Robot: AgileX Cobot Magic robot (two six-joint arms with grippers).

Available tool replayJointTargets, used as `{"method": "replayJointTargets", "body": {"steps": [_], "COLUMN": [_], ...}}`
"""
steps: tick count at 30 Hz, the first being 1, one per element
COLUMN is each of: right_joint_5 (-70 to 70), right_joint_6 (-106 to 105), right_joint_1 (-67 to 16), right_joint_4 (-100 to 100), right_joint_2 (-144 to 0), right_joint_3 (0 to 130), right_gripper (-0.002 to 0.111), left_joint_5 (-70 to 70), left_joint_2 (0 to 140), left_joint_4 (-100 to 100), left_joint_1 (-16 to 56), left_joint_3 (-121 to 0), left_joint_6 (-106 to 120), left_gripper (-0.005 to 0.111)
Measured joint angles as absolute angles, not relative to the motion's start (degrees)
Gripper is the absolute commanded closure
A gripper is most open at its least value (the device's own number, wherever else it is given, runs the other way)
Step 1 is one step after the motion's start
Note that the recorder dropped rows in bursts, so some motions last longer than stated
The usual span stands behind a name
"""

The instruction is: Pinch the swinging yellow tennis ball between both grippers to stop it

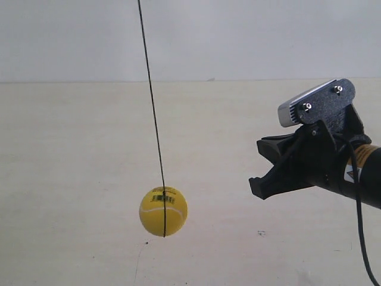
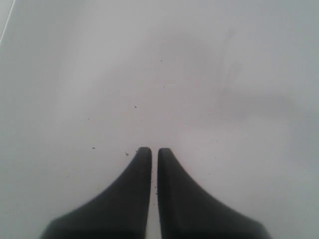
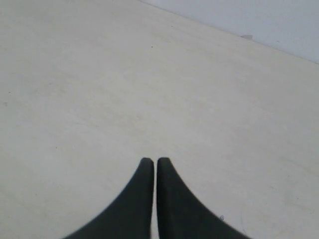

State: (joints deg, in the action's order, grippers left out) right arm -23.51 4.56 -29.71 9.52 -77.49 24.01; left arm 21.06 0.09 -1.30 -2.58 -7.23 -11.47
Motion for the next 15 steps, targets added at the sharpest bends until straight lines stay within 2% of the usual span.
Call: {"method": "replayJointTargets", "body": {"steps": [6,15], "right_joint_5": [-23.5,-23.9], "right_joint_6": [4.6,4.7], "right_joint_1": [-29.7,-29.7], "right_joint_4": [9.5,9.5], "right_joint_2": [-77.5,-77.5], "right_joint_3": [24.0,24.0], "right_gripper": [0.108,0.108], "left_joint_5": [20.9,12.4], "left_joint_2": [0.1,0.1], "left_joint_4": [-1.3,-1.3], "left_joint_1": [-2.6,-2.6], "left_joint_3": [-6.7,-0.3], "left_joint_6": [-11.5,-11.5], "left_gripper": [0.102,0.102]}}
